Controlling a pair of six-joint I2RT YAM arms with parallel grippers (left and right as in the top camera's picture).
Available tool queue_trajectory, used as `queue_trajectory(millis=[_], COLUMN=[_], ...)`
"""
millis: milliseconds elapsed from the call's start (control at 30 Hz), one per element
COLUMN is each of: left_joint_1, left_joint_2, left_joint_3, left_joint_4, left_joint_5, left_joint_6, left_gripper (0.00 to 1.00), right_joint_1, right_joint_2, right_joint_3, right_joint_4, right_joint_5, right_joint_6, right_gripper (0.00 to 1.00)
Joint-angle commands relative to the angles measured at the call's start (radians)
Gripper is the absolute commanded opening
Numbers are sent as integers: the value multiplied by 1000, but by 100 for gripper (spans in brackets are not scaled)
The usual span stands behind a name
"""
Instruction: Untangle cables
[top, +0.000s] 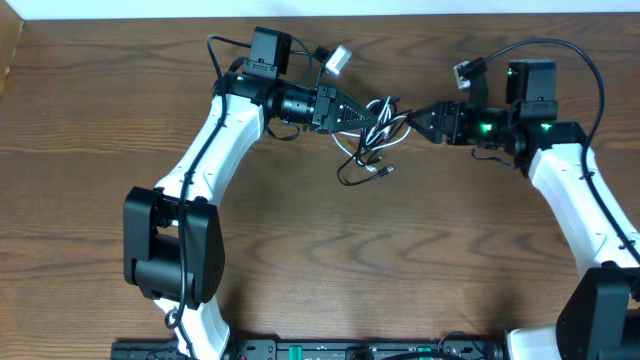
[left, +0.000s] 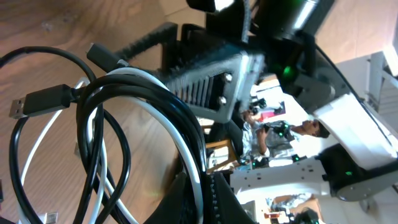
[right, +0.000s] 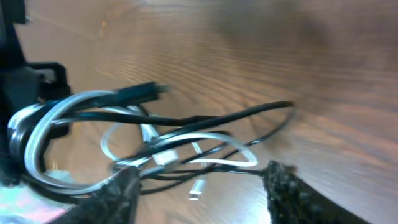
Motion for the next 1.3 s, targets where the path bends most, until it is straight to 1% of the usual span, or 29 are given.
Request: queue_trajectory(millis=[0,133,267,333,567,767,1000,1100,1167,1233,1267], left_joint_1=[0,-9,-27,-27,-27,-27,-27,-27,-27,-27,-27], left_joint_2=[-2,-2,-2,-2,-2,-2,-2,-2,-2,-2,-2], left_joint_3=[3,3,3,3,3,3,3,3,3,3,3], left_joint_4=[4,3,2,1,1,1,1,1,1,1,1], left_joint_5=[-52,-122,-155,-155,-154,-154,-155,-160,-182,-182,-185], left_joint_6=[-10,-11,-10,-10,-10,-10,-10,-9,-10,-10,-10], left_gripper=[7,8,7,7,7,7,8,7,7,7,7], right_joint_1=[52,106,149,165,188,190,201,201,201,201,200], right_joint_2=[5,5,5,5,6,38,89,89,89,89,89], right_joint_3=[-4,-4,-4,-4,-4,-4,-4,-4,-4,-4,-4], right_joint_4=[5,16,41,46,65,91,134,132,133,132,132], right_joint_5=[19,119,175,207,256,253,190,191,191,191,191], right_joint_6=[92,182,230,248,277,325,377,377,378,377,377], right_gripper=[55,47,40,38,38,35,32,27,21,19,17])
